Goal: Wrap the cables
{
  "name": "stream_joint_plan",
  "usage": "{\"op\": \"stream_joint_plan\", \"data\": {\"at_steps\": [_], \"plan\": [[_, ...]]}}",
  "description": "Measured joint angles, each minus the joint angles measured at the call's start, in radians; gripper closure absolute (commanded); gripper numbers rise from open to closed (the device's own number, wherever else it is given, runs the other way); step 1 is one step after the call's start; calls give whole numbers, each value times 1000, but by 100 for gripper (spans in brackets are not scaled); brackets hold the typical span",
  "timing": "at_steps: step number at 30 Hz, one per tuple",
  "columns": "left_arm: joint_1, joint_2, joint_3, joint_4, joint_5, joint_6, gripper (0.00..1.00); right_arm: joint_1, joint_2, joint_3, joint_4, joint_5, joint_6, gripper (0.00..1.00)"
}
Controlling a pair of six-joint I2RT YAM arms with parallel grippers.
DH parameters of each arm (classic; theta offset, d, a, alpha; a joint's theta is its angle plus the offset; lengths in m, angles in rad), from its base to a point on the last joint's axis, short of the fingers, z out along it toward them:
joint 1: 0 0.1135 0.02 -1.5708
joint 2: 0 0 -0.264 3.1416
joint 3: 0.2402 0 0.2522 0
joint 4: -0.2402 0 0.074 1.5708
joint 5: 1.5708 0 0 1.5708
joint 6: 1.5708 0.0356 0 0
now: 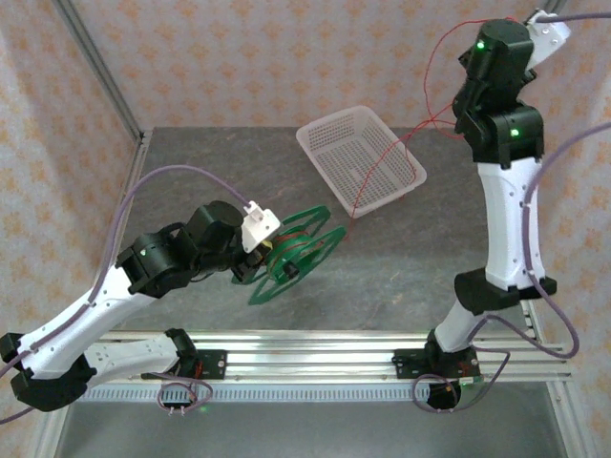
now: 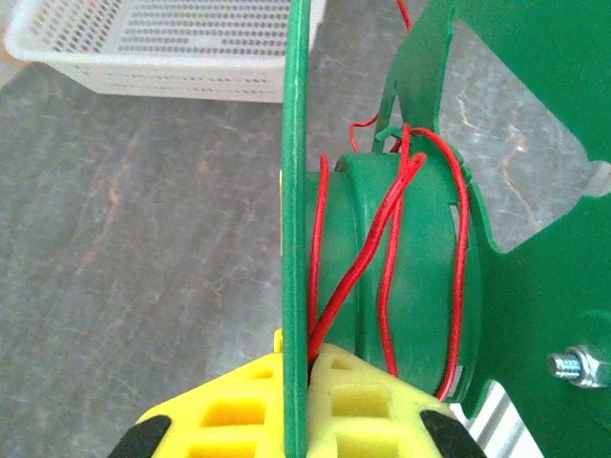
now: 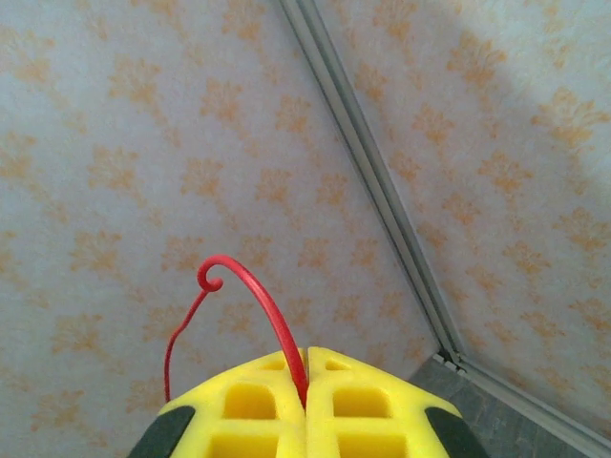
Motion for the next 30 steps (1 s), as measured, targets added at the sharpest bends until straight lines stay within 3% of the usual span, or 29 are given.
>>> {"op": "stream_joint_plan", "data": {"at_steps": [4,11,18,30], "plan": [[0,-5,-1,-23,7,0,100,-12,79,82,-55,52,-4,100],[-11,-4,-7,-21,7,0,100,-75,88,124,-106,128,27,100],[-103,31,14,-14,24,-3,100,-110,88,126,-110,133,41,100],[-164,34,85,-18,76,-6,100,-124,111,108,-118,134,69,100]]}}
